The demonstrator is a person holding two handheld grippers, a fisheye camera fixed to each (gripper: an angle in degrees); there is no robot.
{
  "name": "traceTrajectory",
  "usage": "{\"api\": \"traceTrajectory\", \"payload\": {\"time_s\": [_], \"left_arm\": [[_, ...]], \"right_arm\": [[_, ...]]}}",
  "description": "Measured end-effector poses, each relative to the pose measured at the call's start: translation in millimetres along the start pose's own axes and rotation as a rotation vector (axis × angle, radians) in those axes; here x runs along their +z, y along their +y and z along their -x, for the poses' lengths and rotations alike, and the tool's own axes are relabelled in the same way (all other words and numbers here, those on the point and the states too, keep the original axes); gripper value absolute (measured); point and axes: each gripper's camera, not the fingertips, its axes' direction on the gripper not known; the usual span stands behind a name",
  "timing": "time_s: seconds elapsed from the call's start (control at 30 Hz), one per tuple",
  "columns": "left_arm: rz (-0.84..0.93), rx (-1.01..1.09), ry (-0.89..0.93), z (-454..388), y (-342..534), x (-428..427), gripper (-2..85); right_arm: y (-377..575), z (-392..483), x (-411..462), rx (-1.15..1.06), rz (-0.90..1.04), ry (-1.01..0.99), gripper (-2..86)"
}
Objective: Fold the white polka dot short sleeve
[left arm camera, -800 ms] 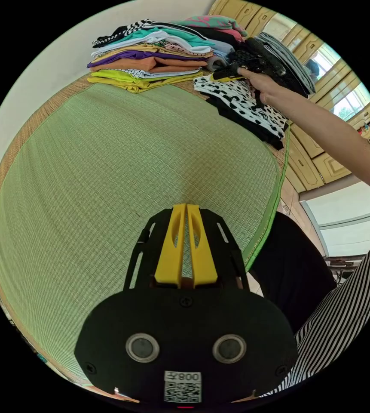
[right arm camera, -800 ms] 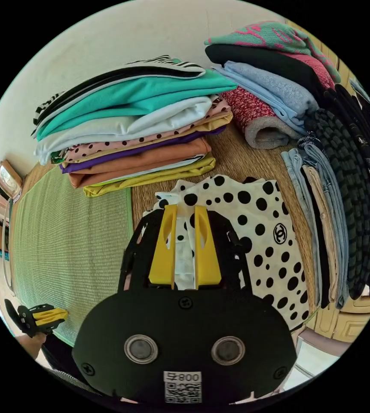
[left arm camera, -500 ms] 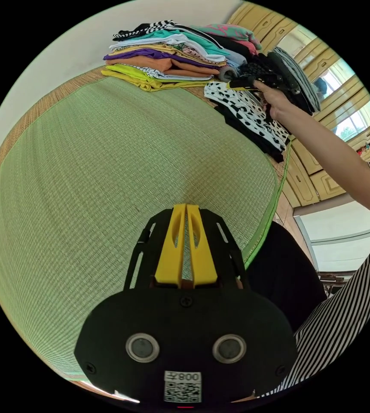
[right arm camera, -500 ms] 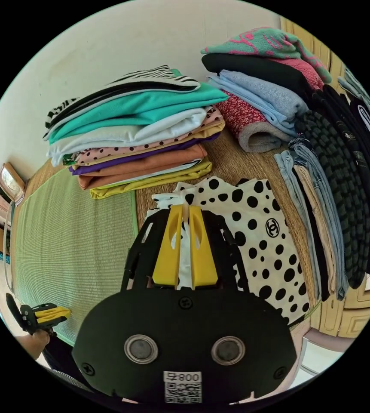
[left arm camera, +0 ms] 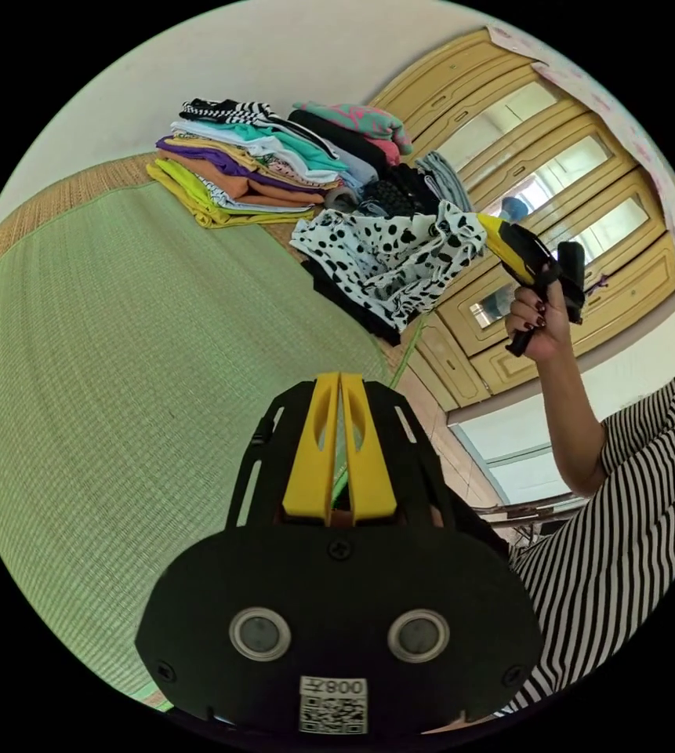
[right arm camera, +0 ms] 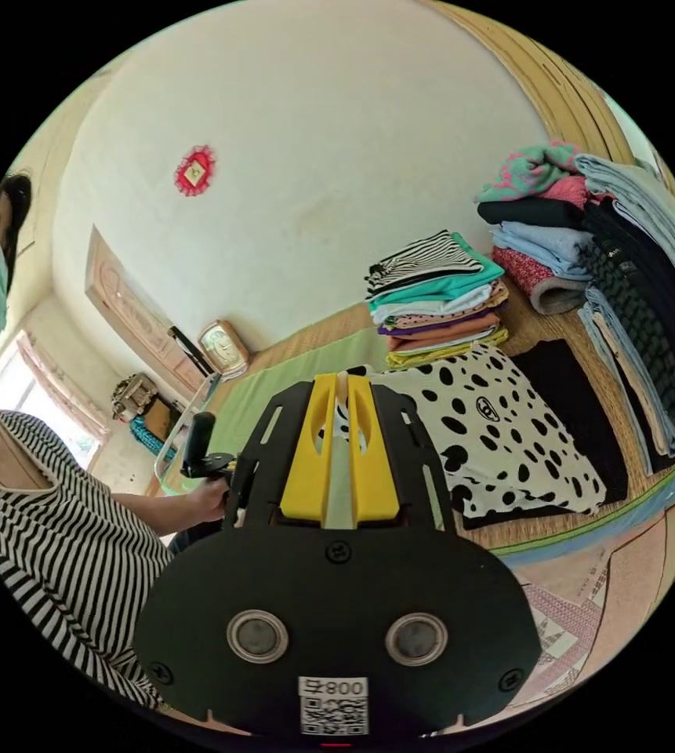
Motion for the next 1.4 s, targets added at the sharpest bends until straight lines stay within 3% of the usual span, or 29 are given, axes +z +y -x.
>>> {"api": "traceTrajectory", "payload": {"time_s": [0.4,0.73,1.1,1.4], "left_arm": [[-0.109,-0.111,0.333,47,51,-66,5.0],[-0.076,-0.511,0.688,137,87,-36,8.8],[-0.038,-0.680,0.770,176,93,-30,9.4],[-0.076,-0.679,0.786,180,120,-68,3.5]], "right_arm": [[46,69,-110,-0.116,-0.044,-0.171,2.3],[75,64,-126,-0.081,-0.046,-0.242,2.3],[77,41,-126,-0.087,-0.051,-0.262,2.4],[81,20,-120,-0.079,-0.052,-0.272,2.3]]}}
